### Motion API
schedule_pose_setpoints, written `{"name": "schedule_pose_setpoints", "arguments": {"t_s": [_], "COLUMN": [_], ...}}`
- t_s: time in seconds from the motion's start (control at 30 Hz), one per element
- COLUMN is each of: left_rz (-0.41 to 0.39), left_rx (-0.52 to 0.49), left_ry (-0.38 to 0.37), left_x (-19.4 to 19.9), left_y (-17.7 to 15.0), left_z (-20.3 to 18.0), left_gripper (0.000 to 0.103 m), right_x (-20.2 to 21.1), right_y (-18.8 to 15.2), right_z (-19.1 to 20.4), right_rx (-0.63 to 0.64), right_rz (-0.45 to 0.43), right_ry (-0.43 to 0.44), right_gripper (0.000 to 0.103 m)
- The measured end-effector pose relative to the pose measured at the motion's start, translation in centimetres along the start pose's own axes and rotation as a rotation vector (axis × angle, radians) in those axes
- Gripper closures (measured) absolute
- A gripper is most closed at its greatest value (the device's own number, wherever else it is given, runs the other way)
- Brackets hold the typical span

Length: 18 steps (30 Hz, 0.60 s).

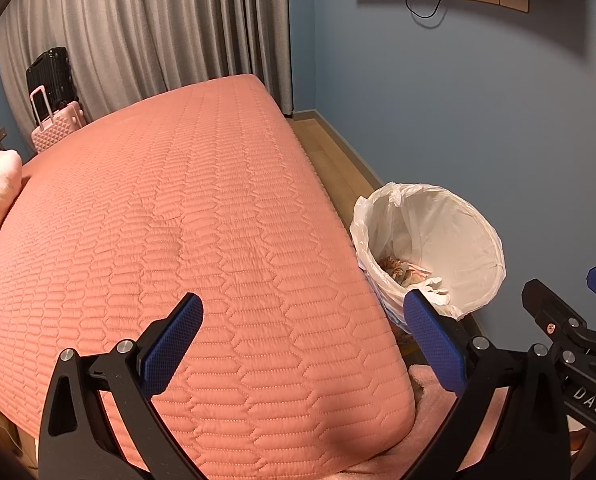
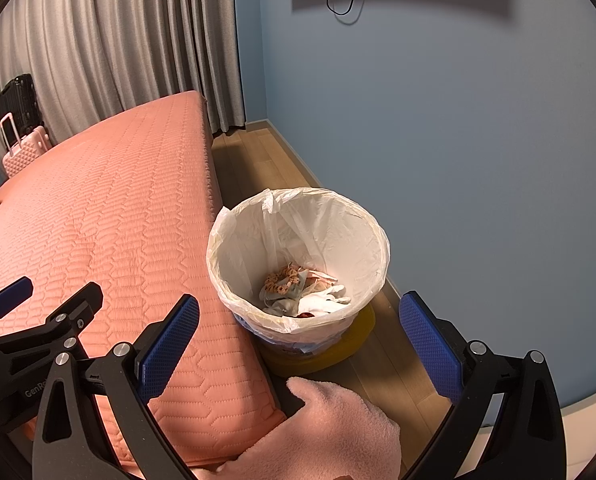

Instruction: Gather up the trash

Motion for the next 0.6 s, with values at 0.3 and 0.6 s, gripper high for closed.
{"name": "schedule_pose_setpoints", "arguments": {"t_s": [0.3,0.6], "left_rz": [-0.003,-0.002], "left_rx": [-0.001,0.013], "left_ry": [0.000,-0.001], "left_x": [0.07,0.11], "left_y": [-0.07,0.16], "left_z": [0.10,0.52], "left_gripper": [0.007,0.007], "right_x": [-0.04,0.07], "right_y": [-0.04,0.05], "right_z": [0.05,0.53], "right_rx": [-0.003,-0.008], "right_rz": [0.001,0.003], "right_ry": [0.006,0.010], "right_gripper": [0.005,0.005]}}
Point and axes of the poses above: each gripper's, at about its wrist camera, not at the fingertips, and x roughly against the way its jaws point, z to its left, y to its top, the point moved 5 cm from there along -x, roughly the way its jaws point, and after that the axes turned 12 degrees about x, right-handed, at the moved point
